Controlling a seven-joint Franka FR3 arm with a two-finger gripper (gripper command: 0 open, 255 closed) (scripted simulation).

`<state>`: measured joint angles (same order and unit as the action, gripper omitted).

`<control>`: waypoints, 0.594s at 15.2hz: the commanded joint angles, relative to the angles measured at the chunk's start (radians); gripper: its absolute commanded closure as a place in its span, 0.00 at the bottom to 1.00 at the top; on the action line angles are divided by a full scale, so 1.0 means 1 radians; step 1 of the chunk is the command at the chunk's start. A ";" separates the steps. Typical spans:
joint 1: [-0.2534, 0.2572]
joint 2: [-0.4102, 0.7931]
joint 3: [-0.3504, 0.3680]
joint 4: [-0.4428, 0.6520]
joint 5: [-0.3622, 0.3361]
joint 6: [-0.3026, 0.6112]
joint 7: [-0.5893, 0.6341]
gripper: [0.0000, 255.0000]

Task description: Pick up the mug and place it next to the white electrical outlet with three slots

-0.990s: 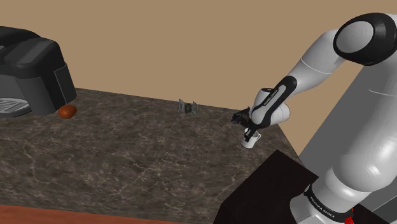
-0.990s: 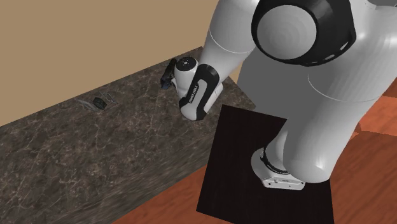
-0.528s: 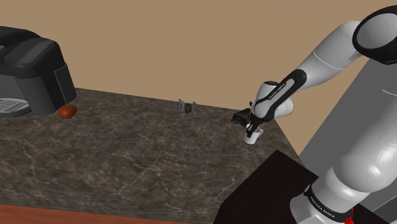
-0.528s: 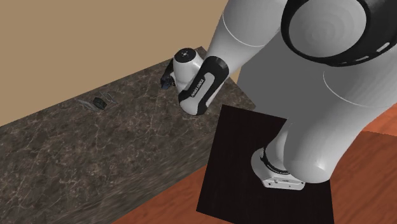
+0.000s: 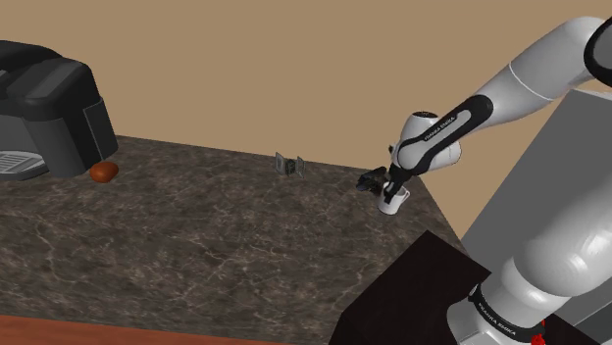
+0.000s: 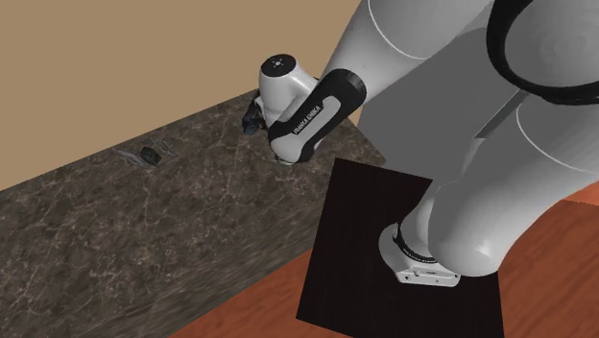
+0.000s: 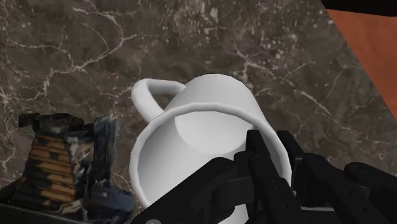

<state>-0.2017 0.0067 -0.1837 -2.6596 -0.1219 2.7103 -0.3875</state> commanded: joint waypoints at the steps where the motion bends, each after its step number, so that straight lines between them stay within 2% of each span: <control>1: 0.001 -0.031 0.001 0.001 -0.005 -0.033 0.005 1.00; 9: 0.000 -0.145 0.005 0.019 -0.016 -0.164 0.008 1.00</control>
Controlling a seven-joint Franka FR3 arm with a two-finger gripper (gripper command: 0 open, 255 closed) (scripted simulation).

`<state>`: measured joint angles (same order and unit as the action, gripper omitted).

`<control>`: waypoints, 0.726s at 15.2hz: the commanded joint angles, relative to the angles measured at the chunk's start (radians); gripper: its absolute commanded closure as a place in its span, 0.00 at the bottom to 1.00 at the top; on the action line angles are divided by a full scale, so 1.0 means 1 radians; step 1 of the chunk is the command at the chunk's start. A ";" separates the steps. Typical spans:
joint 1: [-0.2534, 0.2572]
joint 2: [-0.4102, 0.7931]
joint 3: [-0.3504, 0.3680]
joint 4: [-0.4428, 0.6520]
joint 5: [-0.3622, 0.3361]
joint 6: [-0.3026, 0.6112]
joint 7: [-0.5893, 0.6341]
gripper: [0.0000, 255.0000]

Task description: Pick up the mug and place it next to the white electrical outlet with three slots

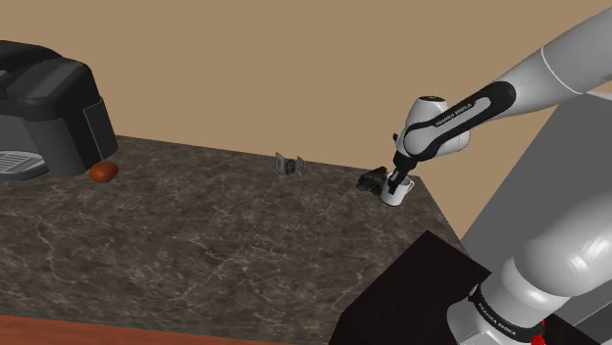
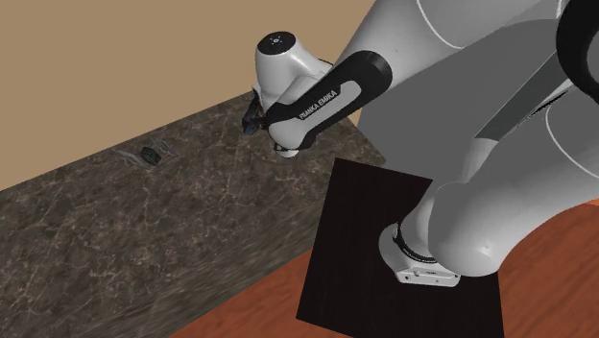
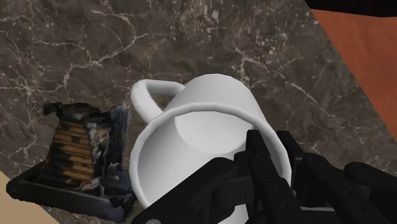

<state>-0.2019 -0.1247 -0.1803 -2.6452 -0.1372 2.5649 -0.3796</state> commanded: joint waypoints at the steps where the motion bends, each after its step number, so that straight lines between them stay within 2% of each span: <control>1: 0.000 -0.027 0.002 0.008 -0.001 -0.035 0.001 1.00; 6: 0.000 -0.087 0.005 0.028 -0.003 -0.115 0.000 1.00; 11: 0.033 0.091 0.026 0.228 0.046 -0.139 0.012 1.00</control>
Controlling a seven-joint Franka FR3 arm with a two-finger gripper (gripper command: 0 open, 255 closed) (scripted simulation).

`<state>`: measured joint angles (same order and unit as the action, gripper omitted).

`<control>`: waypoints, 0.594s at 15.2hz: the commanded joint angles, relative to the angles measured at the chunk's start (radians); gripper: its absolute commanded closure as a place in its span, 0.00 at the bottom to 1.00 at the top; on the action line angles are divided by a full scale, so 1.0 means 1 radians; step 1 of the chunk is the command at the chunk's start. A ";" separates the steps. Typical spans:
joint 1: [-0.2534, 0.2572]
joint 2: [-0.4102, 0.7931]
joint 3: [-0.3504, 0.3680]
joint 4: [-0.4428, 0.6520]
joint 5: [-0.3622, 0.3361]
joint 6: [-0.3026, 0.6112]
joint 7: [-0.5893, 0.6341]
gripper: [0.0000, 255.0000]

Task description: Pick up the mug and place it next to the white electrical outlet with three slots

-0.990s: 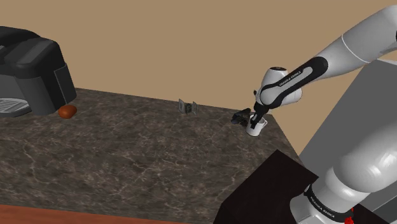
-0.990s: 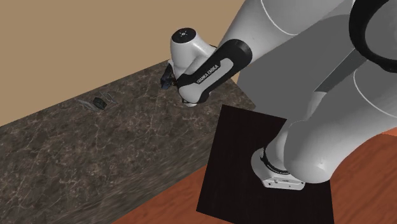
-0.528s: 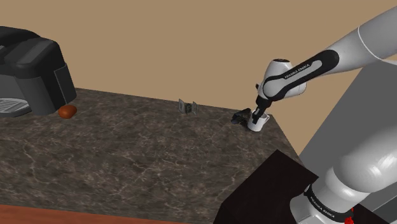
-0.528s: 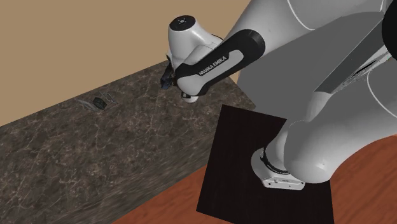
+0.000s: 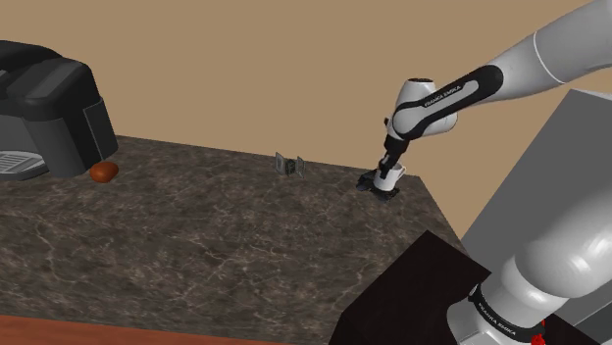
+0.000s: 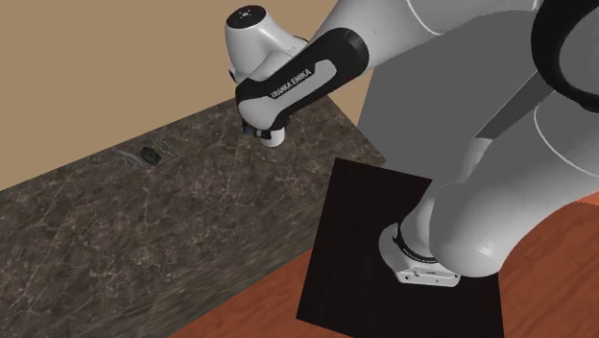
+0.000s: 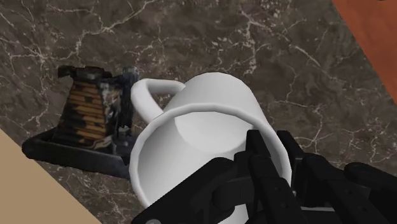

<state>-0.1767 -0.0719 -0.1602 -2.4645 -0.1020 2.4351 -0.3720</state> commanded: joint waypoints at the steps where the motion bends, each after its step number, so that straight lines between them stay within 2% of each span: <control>1: 0.012 0.073 0.010 0.089 0.019 -0.018 0.006 1.00; 9: 0.033 0.344 0.038 0.460 0.068 -0.120 0.022 1.00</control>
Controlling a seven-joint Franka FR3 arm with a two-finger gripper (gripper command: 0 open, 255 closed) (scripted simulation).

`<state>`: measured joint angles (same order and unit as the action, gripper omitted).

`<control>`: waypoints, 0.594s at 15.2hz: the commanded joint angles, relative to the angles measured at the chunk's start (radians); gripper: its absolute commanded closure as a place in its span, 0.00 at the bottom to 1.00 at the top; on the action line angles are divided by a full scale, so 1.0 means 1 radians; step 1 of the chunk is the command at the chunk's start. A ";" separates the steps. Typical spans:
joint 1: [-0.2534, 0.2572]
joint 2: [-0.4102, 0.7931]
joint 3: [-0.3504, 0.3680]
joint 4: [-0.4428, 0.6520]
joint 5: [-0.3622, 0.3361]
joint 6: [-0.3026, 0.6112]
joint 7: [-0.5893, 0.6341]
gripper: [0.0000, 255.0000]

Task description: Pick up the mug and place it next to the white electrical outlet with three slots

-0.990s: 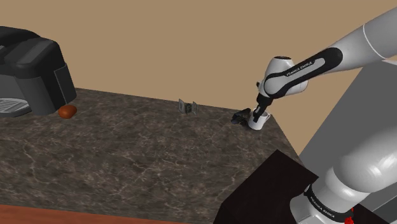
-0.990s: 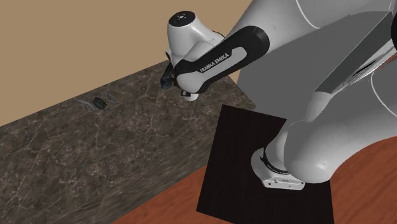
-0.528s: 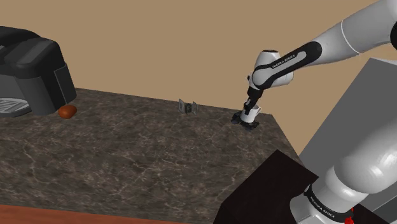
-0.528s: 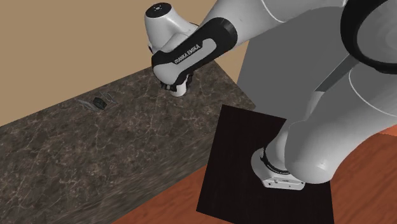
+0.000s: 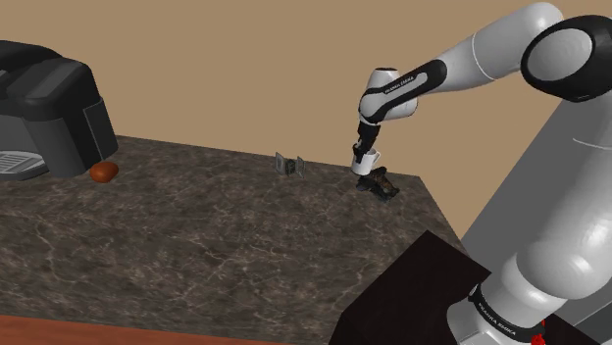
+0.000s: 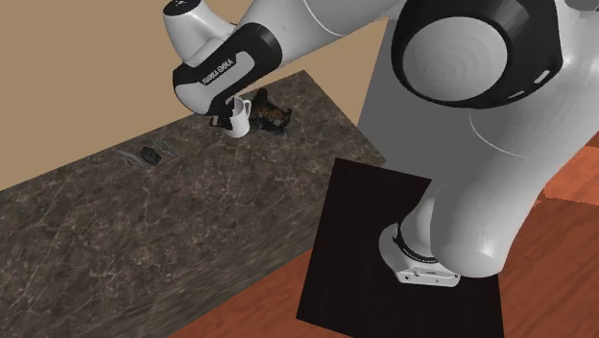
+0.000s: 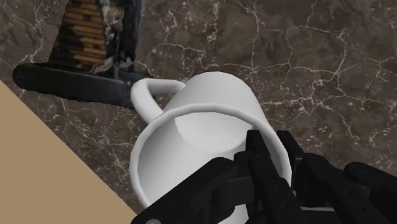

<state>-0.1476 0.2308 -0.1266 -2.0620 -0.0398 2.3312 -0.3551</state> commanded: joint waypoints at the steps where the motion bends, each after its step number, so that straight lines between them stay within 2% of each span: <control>1: 0.005 0.077 0.008 0.109 0.010 -0.033 0.007 1.00; 9: 0.007 0.387 0.029 0.601 0.037 -0.218 0.026 1.00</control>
<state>-0.1412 0.5685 -0.1009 -1.5456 -0.0060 2.1497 -0.3340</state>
